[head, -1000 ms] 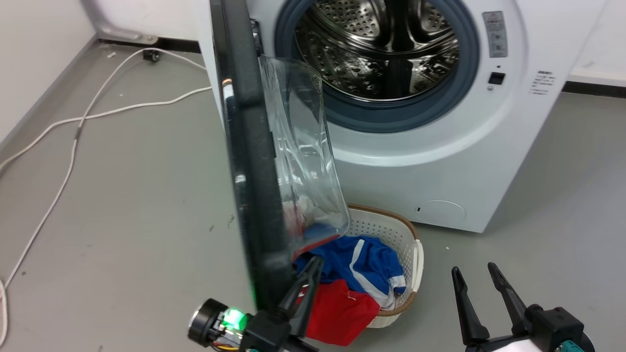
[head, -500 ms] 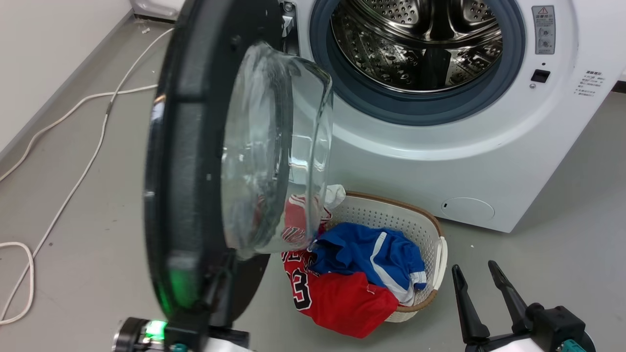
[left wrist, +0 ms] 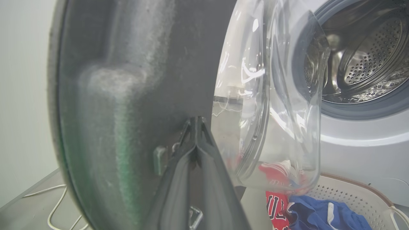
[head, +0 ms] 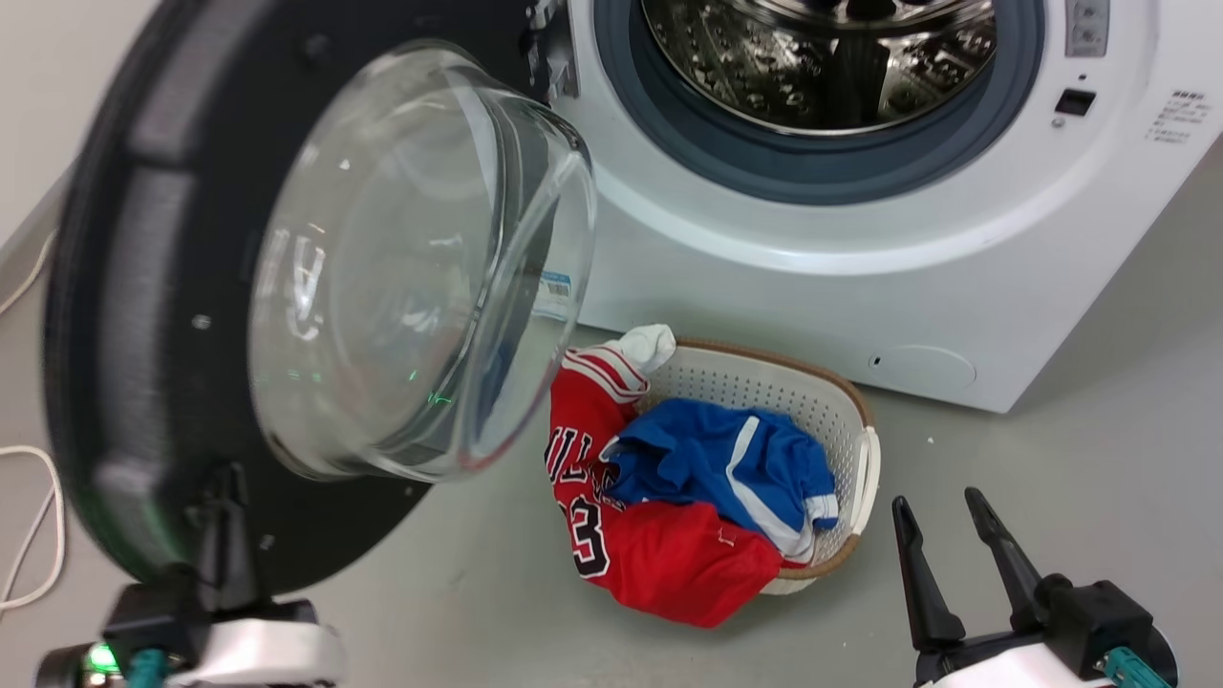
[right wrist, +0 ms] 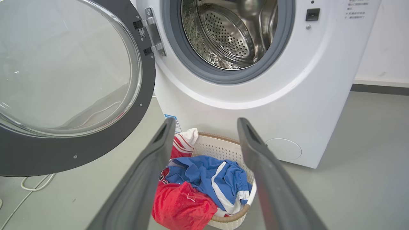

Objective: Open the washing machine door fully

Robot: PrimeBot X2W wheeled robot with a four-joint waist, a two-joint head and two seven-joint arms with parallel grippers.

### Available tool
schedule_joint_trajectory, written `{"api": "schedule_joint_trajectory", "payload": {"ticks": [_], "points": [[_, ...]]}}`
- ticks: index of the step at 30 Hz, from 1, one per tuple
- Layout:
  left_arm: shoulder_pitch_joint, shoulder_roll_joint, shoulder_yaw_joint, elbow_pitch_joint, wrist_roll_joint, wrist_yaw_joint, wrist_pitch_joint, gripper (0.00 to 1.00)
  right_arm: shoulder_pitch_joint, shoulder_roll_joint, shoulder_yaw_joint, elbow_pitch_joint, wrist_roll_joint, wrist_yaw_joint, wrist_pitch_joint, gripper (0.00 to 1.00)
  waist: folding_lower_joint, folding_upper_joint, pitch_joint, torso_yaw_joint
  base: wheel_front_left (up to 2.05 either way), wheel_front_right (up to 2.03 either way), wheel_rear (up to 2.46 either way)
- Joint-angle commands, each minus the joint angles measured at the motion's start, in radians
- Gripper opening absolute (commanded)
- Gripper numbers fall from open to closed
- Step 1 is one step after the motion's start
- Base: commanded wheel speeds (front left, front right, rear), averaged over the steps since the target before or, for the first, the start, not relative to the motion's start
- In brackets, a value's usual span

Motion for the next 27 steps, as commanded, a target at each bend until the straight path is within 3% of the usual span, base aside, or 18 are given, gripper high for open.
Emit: {"api": "schedule_joint_trajectory", "payload": {"ticks": [1, 9, 15, 27], "points": [[-0.026, 0.003, 0.032, 0.008, -0.008, 0.009, -0.002, 0.00, -0.021, 0.003, -0.002, -0.006, -0.008, 0.000, -0.002, 1.00, 0.0000, 0.0000, 0.016, 0.000, 0.00, 0.00, 0.00], [-0.123, -0.006, 0.184, 0.066, -0.041, -0.009, -0.002, 0.00, -0.055, 0.003, -0.006, -0.012, -0.037, 0.000, -0.002, 1.00, 0.0000, 0.0000, 0.078, -0.011, 0.00, 0.00, 0.00], [-0.187, 0.008, 0.277, 0.138, -0.047, -0.051, -0.001, 0.00, -0.074, 0.002, -0.016, -0.014, -0.053, 0.000, -0.002, 1.00, 0.0000, 0.0000, 0.114, -0.021, 0.00, 0.00, 0.00], [-0.306, 0.051, 0.390, 0.266, -0.036, -0.106, -0.001, 0.00, -0.110, 0.002, -0.020, -0.018, -0.080, 0.000, -0.002, 1.00, 0.0000, 0.0000, 0.167, -0.042, 0.00, 0.00, 0.00]]}}
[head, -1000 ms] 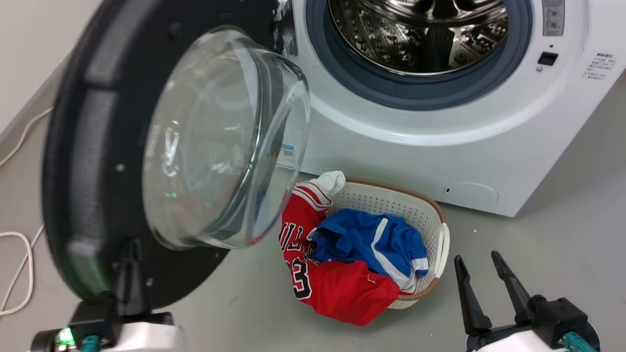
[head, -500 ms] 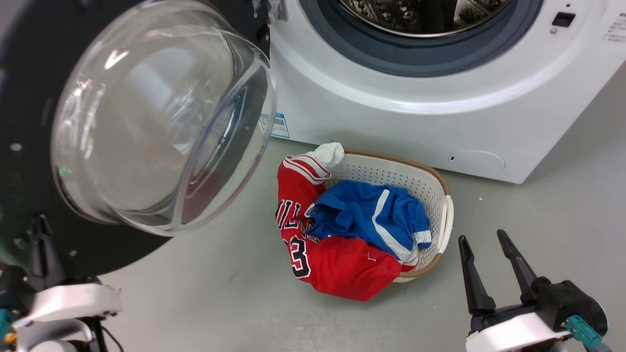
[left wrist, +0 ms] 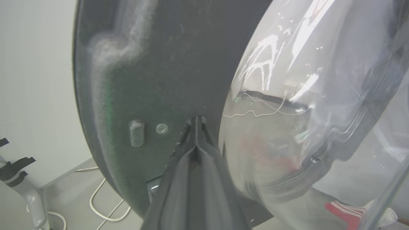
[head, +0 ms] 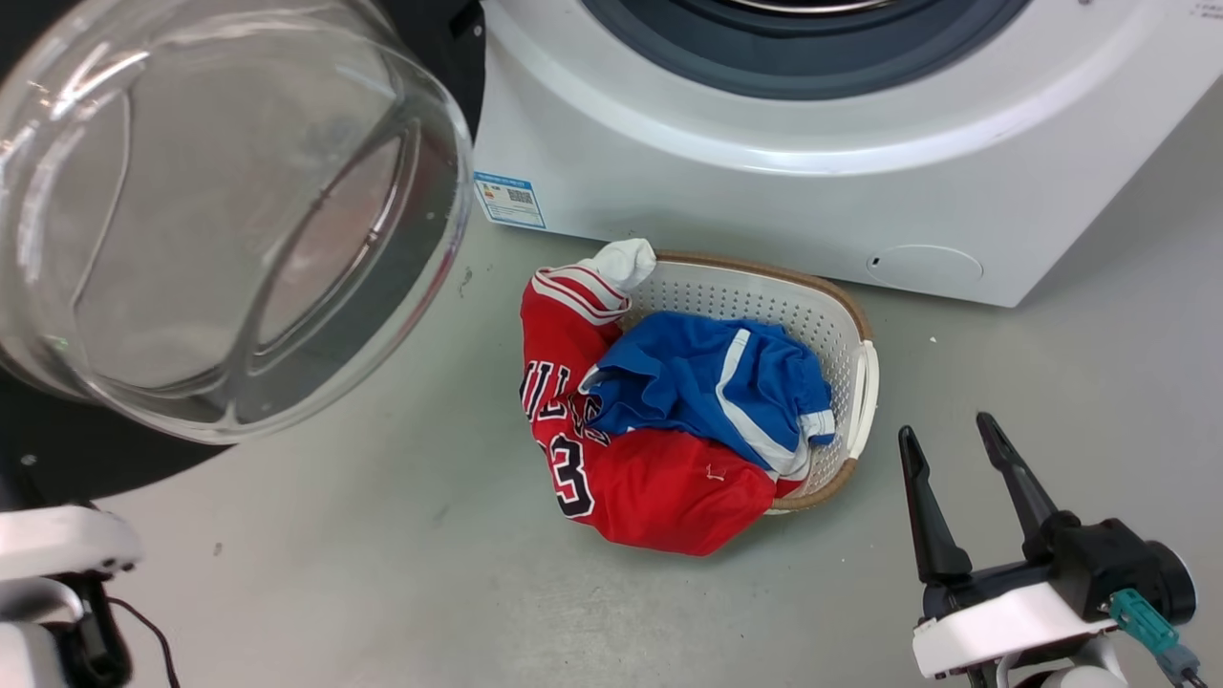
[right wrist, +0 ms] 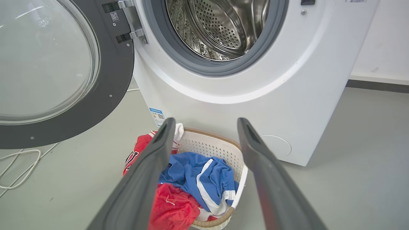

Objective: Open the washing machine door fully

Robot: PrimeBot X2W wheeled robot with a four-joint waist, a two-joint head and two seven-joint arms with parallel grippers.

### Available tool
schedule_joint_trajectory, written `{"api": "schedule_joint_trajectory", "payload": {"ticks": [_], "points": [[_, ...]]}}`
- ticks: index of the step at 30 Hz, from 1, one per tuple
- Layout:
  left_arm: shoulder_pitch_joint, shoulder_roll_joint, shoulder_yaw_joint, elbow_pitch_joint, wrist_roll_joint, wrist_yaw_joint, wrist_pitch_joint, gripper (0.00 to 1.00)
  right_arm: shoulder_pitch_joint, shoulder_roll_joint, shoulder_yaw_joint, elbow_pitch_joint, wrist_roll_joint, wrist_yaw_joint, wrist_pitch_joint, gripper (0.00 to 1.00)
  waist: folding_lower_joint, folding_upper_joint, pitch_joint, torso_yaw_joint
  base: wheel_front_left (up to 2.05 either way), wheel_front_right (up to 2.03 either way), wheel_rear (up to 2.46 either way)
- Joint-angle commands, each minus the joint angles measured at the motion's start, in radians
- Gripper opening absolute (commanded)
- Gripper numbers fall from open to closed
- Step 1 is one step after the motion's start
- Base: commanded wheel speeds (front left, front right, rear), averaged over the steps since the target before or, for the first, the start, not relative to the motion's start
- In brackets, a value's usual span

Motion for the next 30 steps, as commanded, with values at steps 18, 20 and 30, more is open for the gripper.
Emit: {"api": "schedule_joint_trajectory", "payload": {"ticks": [18, 20, 30], "points": [[-0.109, 0.067, 0.109, 0.108, 0.060, -0.060, -0.002, 0.00, -0.017, 0.002, -0.001, 0.005, -0.001, 0.000, -0.002, 1.00, -0.0001, 0.0000, 0.003, -0.029, 0.00, 0.00, 0.00], [-0.104, 0.063, 0.114, 0.116, 0.068, -0.065, -0.002, 0.00, -0.014, 0.002, 0.003, 0.008, 0.005, 0.000, -0.002, 1.00, -0.0001, 0.0000, -0.007, -0.031, 0.00, 0.00, 0.00], [-0.047, 0.055, 0.131, 0.143, 0.103, -0.104, -0.002, 0.00, 0.016, 0.002, 0.008, 0.020, 0.035, 0.000, -0.002, 1.00, -0.0001, 0.0000, -0.097, -0.042, 0.00, 0.00, 0.00]]}}
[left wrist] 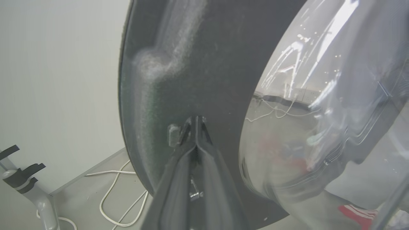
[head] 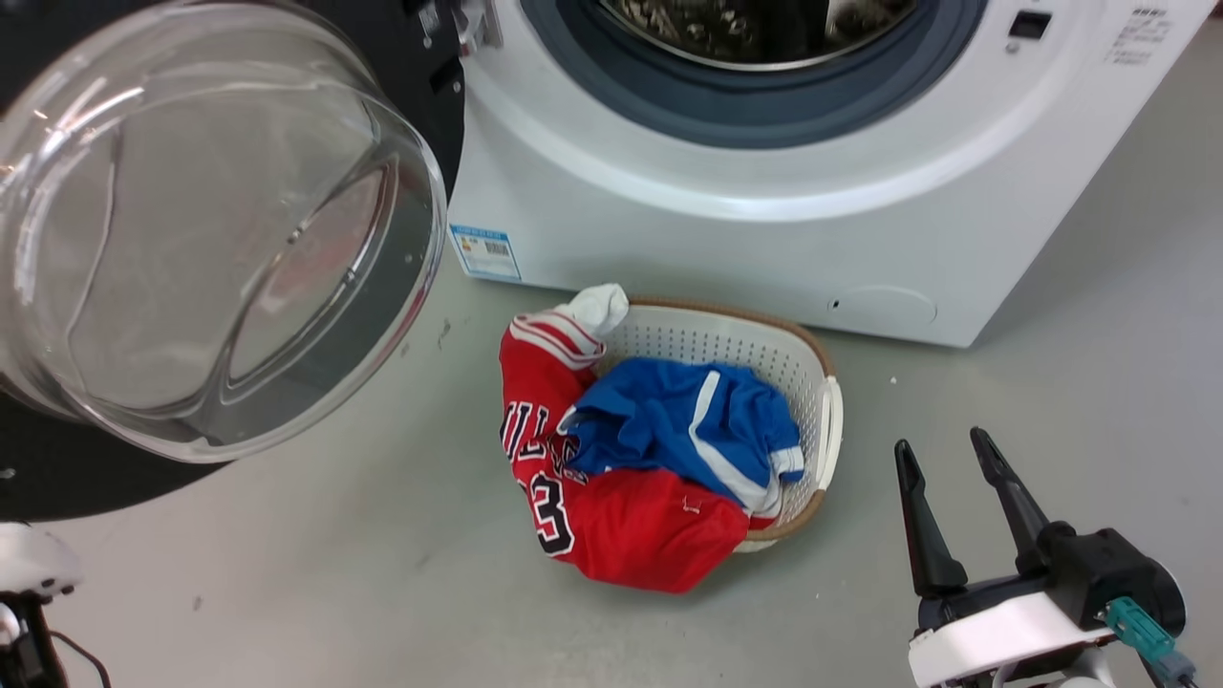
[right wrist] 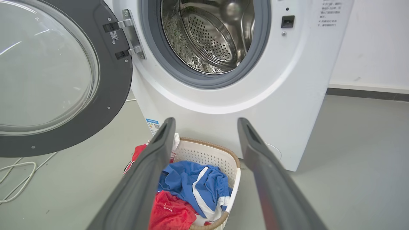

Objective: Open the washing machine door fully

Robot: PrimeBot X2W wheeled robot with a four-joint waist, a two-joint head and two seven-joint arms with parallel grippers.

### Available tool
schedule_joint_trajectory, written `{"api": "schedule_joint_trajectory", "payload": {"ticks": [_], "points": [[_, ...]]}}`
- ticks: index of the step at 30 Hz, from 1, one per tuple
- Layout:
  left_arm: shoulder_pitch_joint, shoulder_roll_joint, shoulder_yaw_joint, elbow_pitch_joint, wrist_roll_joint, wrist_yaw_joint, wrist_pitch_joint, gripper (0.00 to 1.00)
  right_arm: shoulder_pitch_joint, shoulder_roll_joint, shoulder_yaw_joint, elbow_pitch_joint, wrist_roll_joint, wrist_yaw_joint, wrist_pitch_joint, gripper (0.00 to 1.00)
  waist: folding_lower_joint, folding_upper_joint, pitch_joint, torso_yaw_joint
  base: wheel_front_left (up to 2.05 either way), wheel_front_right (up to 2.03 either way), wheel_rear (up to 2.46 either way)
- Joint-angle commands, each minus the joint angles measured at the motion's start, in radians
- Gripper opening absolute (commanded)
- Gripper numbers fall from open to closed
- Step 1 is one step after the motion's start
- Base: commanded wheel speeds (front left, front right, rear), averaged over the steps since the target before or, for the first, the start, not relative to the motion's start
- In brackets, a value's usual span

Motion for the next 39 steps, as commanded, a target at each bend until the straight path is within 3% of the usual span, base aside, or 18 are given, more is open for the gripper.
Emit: {"api": "schedule_joint_trajectory", "payload": {"ticks": [1, 10, 19, 27, 34, 35, 37, 38, 39], "points": [[0.023, -0.007, -0.001, -0.008, 0.009, -0.011, -0.003, 0.00, 0.015, 0.002, 0.001, 0.000, 0.012, 0.000, -0.002, 1.00, -0.0001, 0.0000, -0.035, -0.004, 0.00, 0.00, 0.00], [0.153, -0.081, -0.049, -0.154, 0.051, -0.042, -0.003, 0.00, 0.062, 0.002, -0.029, -0.025, 0.033, 0.000, -0.002, 1.00, -0.0001, 0.0000, -0.143, -0.017, 0.00, 0.00, 0.00], [0.280, -0.157, -0.165, -0.340, 0.089, -0.050, -0.003, 0.00, 0.105, 0.002, -0.074, -0.085, 0.044, 0.000, -0.002, 1.00, -0.0001, 0.0000, -0.206, -0.039, 0.00, 0.00, 0.00], [0.367, -0.188, -0.323, -0.463, 0.096, -0.015, -0.003, 0.00, 0.132, 0.002, -0.093, -0.125, 0.056, 0.000, -0.002, 1.00, -0.0001, 0.0000, -0.227, -0.092, 0.00, 0.00, 0.00], [0.402, -0.192, -0.446, -0.481, 0.067, 0.019, -0.003, 0.00, 0.137, 0.002, -0.097, -0.143, 0.046, 0.000, -0.002, 1.00, -0.0001, 0.0000, -0.231, -0.149, 0.00, 0.00, 0.00], [0.405, -0.192, -0.457, -0.481, 0.061, 0.027, -0.003, 0.10, 0.137, 0.002, -0.096, -0.145, 0.044, 0.000, -0.002, 1.00, -0.0001, 0.0000, -0.232, -0.158, 0.00, 0.00, 0.00], [0.420, -0.192, -0.482, -0.475, 0.054, 0.039, -0.002, 0.62, 0.139, 0.002, -0.093, -0.147, 0.044, 0.000, -0.002, 1.00, -0.0001, 0.0000, -0.232, -0.174, 0.00, 0.00, 0.00], [0.423, -0.192, -0.492, -0.473, 0.052, 0.045, -0.003, 1.00, 0.140, 0.002, -0.093, -0.148, 0.045, 0.000, -0.002, 1.00, -0.0001, 0.0000, -0.232, -0.182, 0.00, 0.00, 0.00], [0.426, -0.192, -0.502, -0.474, 0.048, 0.048, -0.003, 1.00, 0.142, 0.002, -0.093, -0.149, 0.045, 0.000, -0.002, 1.00, -0.0001, 0.0000, -0.232, -0.189, 0.00, 0.00, 0.00]]}}
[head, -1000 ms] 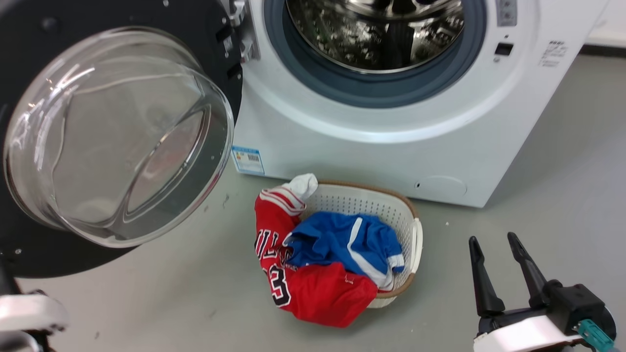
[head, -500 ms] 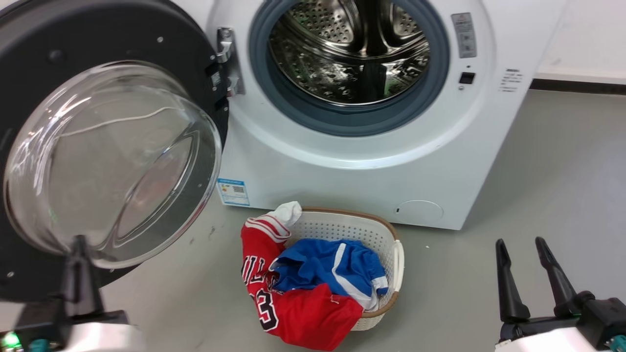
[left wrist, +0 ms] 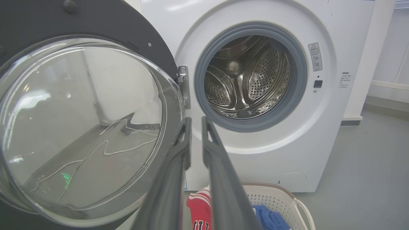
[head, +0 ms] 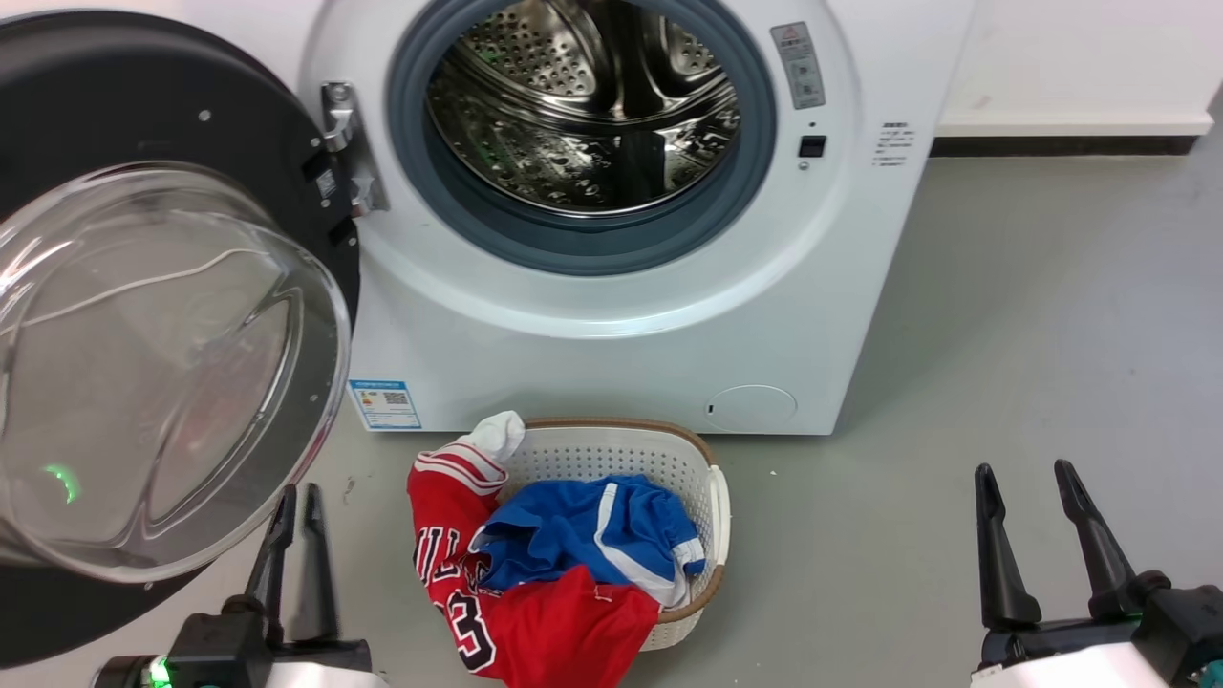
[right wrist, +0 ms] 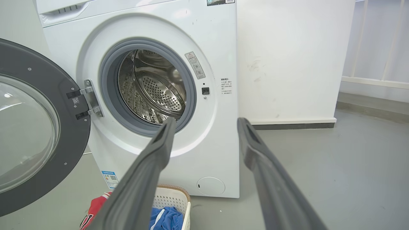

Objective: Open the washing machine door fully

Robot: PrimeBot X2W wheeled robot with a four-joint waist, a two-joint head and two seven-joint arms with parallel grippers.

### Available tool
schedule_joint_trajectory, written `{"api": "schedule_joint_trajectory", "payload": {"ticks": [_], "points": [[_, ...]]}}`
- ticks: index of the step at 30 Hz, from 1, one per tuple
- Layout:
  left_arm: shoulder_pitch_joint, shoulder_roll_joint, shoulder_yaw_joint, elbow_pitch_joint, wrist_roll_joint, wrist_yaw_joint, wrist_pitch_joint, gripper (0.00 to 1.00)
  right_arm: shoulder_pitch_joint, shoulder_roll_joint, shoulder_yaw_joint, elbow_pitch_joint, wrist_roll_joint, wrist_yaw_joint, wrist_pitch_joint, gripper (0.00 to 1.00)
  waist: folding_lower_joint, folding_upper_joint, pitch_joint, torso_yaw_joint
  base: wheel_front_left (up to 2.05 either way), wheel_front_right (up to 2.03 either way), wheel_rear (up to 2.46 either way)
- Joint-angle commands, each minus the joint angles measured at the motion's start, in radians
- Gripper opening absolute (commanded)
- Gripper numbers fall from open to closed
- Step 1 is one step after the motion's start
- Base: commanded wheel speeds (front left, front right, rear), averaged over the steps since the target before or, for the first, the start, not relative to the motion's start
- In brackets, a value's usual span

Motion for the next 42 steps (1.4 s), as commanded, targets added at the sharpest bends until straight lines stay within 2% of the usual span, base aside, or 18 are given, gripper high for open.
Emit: {"api": "schedule_joint_trajectory", "payload": {"ticks": [1, 14, 34, 35, 39, 42], "points": [[0.018, -0.001, -0.022, 0.003, -0.010, 0.011, -0.002, 1.00, 0.016, 0.002, 0.000, -0.005, -0.002, 0.000, -0.002, 1.00, 0.0000, 0.0000, 0.000, -0.024, 0.00, 0.00, 0.00], [0.032, -0.002, -0.078, 0.064, -0.006, 0.031, -0.002, 1.00, 0.027, 0.002, 0.005, 0.023, 0.007, 0.000, -0.002, 1.00, 0.0000, 0.0000, 0.005, -0.063, 0.00, 0.00, 0.00], [0.037, -0.002, -0.084, 0.114, -0.004, 0.069, -0.002, 1.00, 0.027, 0.002, 0.011, 0.043, 0.008, 0.000, -0.002, 1.00, 0.0000, 0.0000, 0.008, -0.056, 0.00, 0.00, 0.00], [0.028, -0.001, -0.086, 0.116, -0.007, 0.066, 0.000, 0.00, 0.018, 0.000, 0.011, 0.046, 0.007, 0.000, 0.000, 0.00, 0.0000, 0.0000, 0.008, -0.056, 0.00, 0.00, 0.00], [0.032, -0.001, -0.089, 0.156, -0.012, 0.066, 0.004, 0.00, 0.022, 0.000, 0.013, 0.084, 0.009, 0.000, 0.003, 0.00, 0.0000, 0.0000, 0.008, -0.056, 0.00, 0.00, 0.00], [0.019, -0.001, -0.082, 0.164, -0.078, 0.058, 0.021, 0.00, 0.016, -0.003, 0.014, 0.087, 0.075, 0.000, 0.014, 0.00, 0.0000, 0.0000, 0.009, -0.054, 0.00, 0.00, 0.00]]}}
